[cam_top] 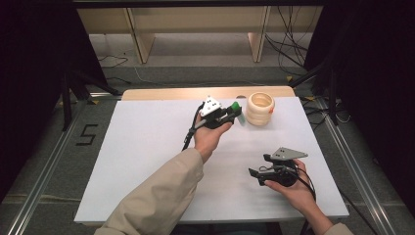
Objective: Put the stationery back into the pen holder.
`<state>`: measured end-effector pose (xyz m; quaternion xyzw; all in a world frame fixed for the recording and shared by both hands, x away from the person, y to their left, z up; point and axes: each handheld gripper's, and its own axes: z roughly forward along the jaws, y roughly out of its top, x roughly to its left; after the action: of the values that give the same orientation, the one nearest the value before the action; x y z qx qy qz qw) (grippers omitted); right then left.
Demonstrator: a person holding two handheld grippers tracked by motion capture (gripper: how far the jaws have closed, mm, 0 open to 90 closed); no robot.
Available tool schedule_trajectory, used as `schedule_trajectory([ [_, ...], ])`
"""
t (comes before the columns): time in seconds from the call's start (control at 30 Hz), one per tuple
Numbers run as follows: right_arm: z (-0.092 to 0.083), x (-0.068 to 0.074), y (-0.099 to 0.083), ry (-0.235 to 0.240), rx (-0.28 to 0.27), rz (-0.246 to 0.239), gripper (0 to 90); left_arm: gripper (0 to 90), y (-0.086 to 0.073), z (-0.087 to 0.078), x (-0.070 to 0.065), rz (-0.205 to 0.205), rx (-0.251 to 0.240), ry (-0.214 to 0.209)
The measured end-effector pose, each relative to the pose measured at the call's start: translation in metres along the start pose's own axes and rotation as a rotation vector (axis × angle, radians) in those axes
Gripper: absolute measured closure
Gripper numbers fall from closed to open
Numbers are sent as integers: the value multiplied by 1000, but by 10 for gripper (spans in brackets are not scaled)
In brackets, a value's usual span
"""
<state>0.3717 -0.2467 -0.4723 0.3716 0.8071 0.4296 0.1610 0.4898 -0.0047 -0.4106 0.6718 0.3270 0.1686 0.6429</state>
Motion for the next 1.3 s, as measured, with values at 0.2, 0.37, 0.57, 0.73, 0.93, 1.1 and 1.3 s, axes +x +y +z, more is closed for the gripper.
schedule_trajectory([
  [0.2, 0, -1, 0, -1, -4, 2, 188, 741, 2, 5, 0, 10, 1, 0],
  [0.37, 0, -1, 0, -1, -2, 1, 188, 741, 6, 9, -1, 13, -10, -7],
  [0.57, 0, -1, 0, -1, -1, 0, 188, 742, 8, 13, 0, 16, -10, -1],
  [0.73, 0, -1, 0, 0, 1, 1, 188, 741, 10, 15, 1, 19, -14, -1],
  [0.93, 0, -1, -1, 4, -1, 5, 188, 742, 13, 20, 2, 20, -23, 6],
  [1.1, 0, -1, -1, 4, 0, 3, 189, 741, 18, 23, 2, 17, -35, 10],
  [1.3, 1, -1, -1, 4, 2, 3, 189, 741, 23, 27, 1, 22, -41, 8],
])
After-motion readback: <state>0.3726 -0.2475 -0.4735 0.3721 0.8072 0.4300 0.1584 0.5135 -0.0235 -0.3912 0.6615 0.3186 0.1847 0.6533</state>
